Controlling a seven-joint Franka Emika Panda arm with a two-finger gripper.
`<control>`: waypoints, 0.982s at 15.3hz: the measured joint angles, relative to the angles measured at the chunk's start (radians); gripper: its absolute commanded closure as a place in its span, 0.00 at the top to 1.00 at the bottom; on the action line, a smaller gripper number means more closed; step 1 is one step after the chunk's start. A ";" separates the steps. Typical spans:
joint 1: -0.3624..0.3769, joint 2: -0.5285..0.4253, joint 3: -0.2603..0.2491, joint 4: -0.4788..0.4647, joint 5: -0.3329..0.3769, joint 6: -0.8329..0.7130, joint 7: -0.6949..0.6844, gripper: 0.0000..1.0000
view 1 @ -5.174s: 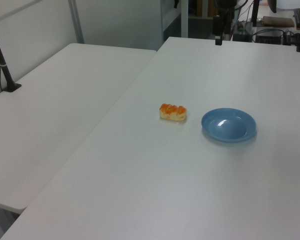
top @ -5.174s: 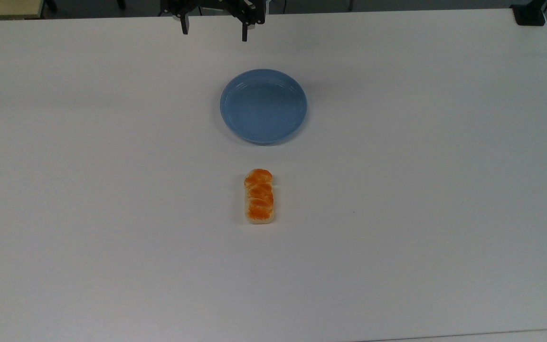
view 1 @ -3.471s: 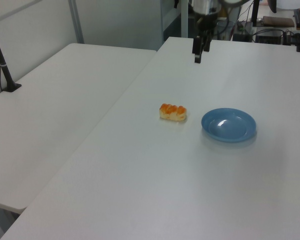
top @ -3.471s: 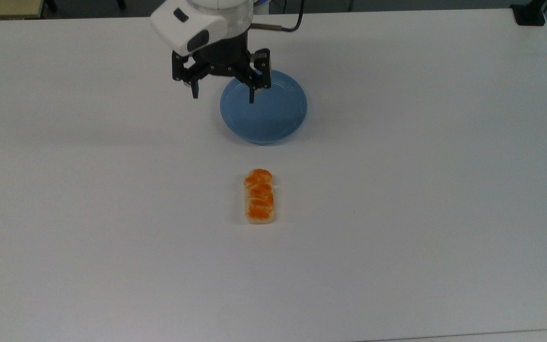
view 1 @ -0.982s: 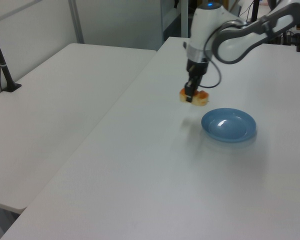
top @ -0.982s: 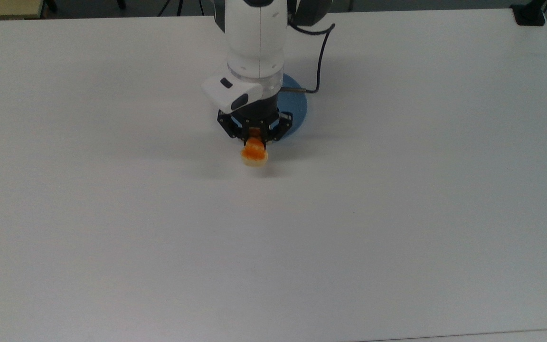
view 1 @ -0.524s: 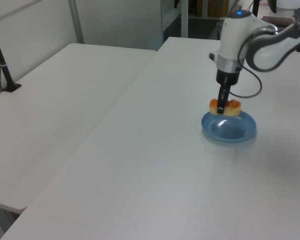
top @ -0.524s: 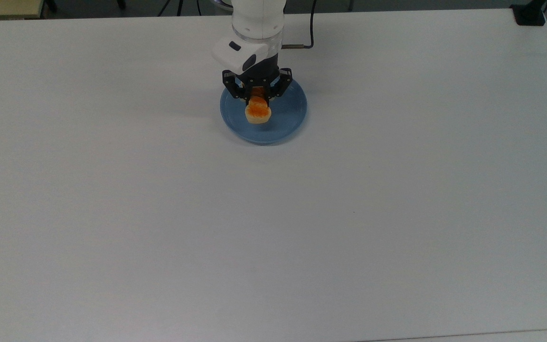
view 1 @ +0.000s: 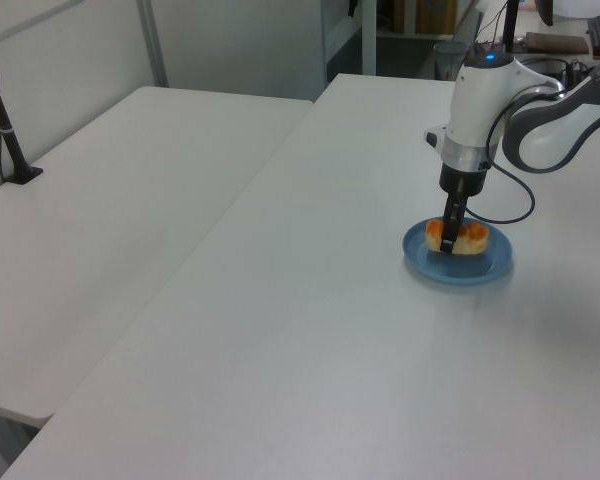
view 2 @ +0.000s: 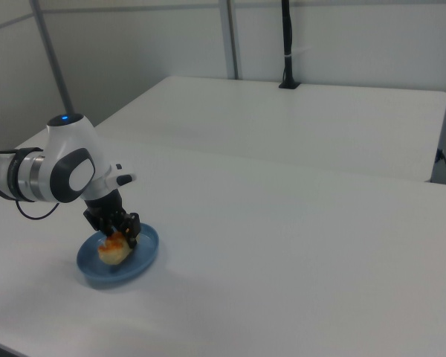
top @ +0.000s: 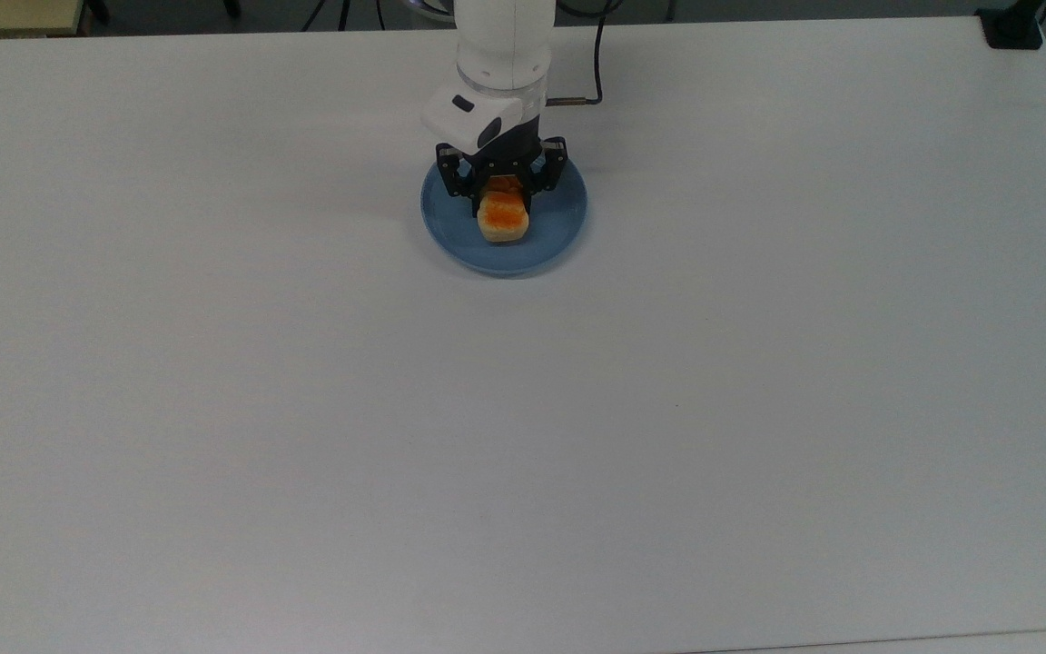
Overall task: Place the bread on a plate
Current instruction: 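Carry the bread roll over the blue plate and lower it, then open the gripper and raise it away from the plate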
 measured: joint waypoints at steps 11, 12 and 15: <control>-0.003 -0.009 -0.003 0.125 0.000 -0.156 0.000 1.00; -0.003 -0.015 -0.003 0.172 0.000 -0.219 0.000 1.00; -0.005 -0.023 -0.007 0.321 0.000 -0.400 0.000 1.00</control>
